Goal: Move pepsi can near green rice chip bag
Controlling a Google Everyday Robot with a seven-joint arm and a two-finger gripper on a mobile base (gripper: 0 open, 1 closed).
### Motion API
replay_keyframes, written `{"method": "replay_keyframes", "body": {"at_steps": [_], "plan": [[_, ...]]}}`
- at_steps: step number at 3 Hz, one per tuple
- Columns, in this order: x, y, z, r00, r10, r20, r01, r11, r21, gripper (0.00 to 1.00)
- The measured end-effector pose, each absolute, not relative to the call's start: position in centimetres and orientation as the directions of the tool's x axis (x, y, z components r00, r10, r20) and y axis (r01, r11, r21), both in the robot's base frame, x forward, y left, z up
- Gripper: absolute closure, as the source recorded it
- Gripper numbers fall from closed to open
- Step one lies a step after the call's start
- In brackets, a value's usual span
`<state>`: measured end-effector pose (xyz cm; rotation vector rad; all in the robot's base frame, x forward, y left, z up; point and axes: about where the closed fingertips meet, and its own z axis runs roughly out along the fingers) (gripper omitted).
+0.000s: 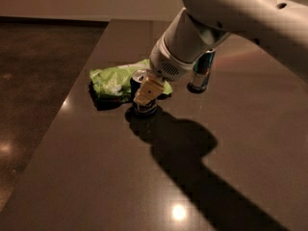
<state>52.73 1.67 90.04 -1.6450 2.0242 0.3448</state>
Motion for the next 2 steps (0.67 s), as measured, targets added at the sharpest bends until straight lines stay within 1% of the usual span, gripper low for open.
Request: {"method": "replay_keyframes", "body": {"at_steps": [1,2], "plan": [[52.63,1.75,90.10,-0.138,-0.837,-0.529,-0.965,0.234,-0.118,0.00],[52.63,1.76,90.11,-0.138,-0.838,-0.529,-0.965,0.234,-0.118,0.00]]}}
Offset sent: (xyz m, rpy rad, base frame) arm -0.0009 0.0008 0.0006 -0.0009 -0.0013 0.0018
